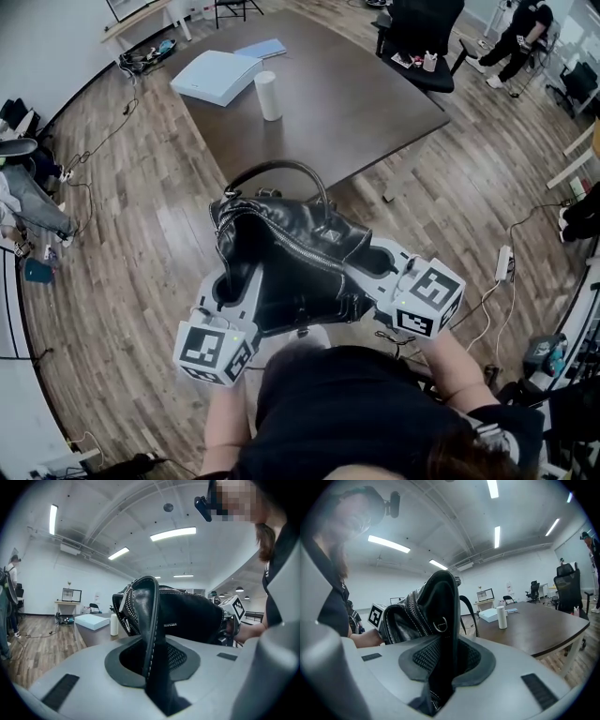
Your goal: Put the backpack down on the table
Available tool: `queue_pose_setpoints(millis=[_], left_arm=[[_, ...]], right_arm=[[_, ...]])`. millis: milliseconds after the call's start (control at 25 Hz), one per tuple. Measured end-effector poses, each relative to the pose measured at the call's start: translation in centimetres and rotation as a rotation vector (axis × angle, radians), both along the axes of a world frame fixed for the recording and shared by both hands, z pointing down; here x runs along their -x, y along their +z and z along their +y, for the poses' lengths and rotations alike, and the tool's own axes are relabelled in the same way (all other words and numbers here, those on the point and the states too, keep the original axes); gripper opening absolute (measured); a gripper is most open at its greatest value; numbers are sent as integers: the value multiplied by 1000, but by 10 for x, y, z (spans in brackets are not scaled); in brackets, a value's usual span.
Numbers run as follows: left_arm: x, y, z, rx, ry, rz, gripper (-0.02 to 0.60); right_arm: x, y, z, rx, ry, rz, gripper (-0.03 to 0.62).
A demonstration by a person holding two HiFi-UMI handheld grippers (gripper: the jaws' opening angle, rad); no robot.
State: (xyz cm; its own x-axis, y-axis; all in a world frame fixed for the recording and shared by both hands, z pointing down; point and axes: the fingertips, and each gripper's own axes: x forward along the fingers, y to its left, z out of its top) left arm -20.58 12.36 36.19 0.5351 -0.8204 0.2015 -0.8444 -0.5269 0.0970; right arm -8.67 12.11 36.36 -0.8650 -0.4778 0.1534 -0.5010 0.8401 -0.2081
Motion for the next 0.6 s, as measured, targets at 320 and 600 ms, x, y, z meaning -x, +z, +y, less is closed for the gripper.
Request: queue_pose_setpoints(millis=[320, 600], left_arm=[[23, -24, -100, -17, 77, -6, 87], [25, -31, -130, -52, 131, -1, 80]], right_arm=[[24, -22, -94, -2, 63, -5, 97], [26, -28, -122, -31, 98, -3, 97]])
